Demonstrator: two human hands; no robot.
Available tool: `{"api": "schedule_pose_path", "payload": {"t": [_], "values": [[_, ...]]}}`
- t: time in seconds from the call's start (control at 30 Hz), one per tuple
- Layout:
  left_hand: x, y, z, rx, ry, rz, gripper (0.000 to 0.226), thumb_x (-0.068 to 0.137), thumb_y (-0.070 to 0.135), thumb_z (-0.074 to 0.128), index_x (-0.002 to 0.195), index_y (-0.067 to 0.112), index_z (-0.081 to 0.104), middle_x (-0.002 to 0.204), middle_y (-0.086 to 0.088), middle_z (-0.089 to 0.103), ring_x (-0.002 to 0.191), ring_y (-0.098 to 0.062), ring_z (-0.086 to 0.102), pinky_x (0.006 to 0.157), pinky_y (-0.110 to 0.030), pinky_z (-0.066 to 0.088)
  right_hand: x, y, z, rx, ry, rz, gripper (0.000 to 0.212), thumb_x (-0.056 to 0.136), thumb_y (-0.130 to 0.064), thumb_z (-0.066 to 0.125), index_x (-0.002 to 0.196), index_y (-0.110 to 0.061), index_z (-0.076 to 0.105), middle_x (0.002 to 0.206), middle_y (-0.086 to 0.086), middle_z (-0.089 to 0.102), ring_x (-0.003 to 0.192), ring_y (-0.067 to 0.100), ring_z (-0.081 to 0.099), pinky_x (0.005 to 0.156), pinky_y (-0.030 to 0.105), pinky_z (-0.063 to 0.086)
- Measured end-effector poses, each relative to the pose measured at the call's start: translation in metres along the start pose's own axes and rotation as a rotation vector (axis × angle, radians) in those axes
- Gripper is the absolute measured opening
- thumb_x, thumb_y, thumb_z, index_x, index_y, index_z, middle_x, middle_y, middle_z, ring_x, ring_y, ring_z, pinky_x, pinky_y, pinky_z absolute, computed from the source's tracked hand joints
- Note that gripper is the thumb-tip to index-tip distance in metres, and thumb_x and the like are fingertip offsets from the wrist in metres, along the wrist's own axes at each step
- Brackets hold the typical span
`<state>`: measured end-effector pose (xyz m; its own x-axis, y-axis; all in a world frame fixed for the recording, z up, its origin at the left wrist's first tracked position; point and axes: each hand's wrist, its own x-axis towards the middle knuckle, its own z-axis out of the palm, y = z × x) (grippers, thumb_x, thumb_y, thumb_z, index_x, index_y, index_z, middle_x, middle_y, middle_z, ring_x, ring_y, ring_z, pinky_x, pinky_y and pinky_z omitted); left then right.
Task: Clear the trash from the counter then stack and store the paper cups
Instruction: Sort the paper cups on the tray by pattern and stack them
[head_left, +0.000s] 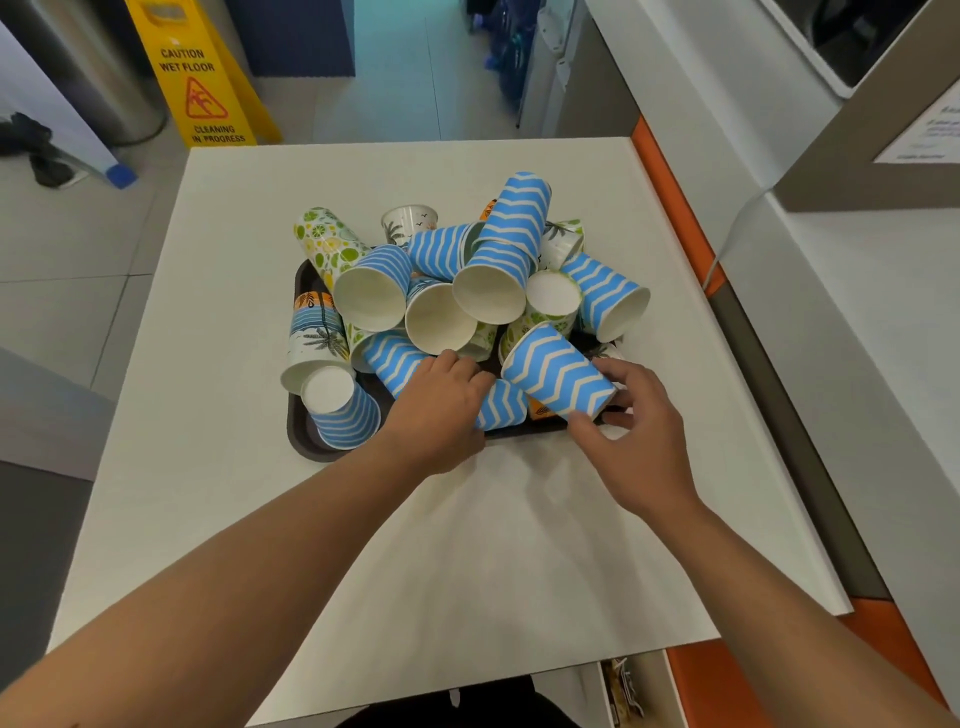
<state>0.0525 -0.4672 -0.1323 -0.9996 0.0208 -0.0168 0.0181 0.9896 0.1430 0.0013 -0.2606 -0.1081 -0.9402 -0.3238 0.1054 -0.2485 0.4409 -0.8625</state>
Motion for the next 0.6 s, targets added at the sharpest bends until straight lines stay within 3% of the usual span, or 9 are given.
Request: {"api": "schedule_pose_path", "payload": {"t": [0.17, 0.27, 0.47, 0.6], "values": [[-0.009, -0.005, -0.006, -0.026, 0.063, 0.025, 0.059, 0.063, 0.033, 0.076, 0.116, 0.009, 0.064, 0.1, -0.009, 0.064, 0.09, -0.03, 0.056, 0.079, -0.041, 0.049, 0.002, -0.008, -0.001, 0.039, 0.027, -0.01, 0.049, 0.069, -0.022, 0.066, 0.117, -0.022, 0.057, 0.113, -0.006, 0.059, 0.091, -0.001, 0.06, 0.077, 0.013, 0.05], [-0.017, -0.009, -0.009, -0.054, 0.095, 0.054, 0.06, 0.057, 0.032, 0.08, 0.11, 0.008, 0.066, 0.097, -0.009, 0.066, 0.084, -0.03, 0.059, 0.075, -0.039, 0.052, 0.004, -0.014, 0.0, 0.06, 0.043, -0.039, 0.049, 0.068, -0.021, 0.065, 0.116, -0.02, 0.057, 0.111, -0.004, 0.06, 0.089, 0.001, 0.06, 0.075, 0.014, 0.05], [-0.022, -0.013, -0.008, -0.049, 0.082, 0.02, 0.079, 0.057, 0.03, 0.083, 0.125, 0.0, 0.057, 0.104, -0.015, 0.061, 0.088, -0.034, 0.057, 0.079, -0.042, 0.051, 0.007, -0.02, 0.007, 0.063, 0.033, -0.09, 0.047, 0.069, -0.019, 0.065, 0.114, -0.02, 0.057, 0.109, -0.005, 0.059, 0.088, 0.002, 0.06, 0.074, 0.014, 0.05], [-0.021, -0.011, -0.009, -0.036, 0.082, 0.001, 0.077, 0.06, 0.029, 0.08, 0.128, 0.001, 0.057, 0.106, -0.015, 0.057, 0.088, -0.033, 0.052, 0.078, -0.042, 0.048, 0.006, -0.019, 0.006, 0.051, 0.023, -0.103, 0.046, 0.068, -0.021, 0.066, 0.112, -0.027, 0.055, 0.109, -0.006, 0.059, 0.09, 0.005, 0.06, 0.073, 0.015, 0.051]]}}
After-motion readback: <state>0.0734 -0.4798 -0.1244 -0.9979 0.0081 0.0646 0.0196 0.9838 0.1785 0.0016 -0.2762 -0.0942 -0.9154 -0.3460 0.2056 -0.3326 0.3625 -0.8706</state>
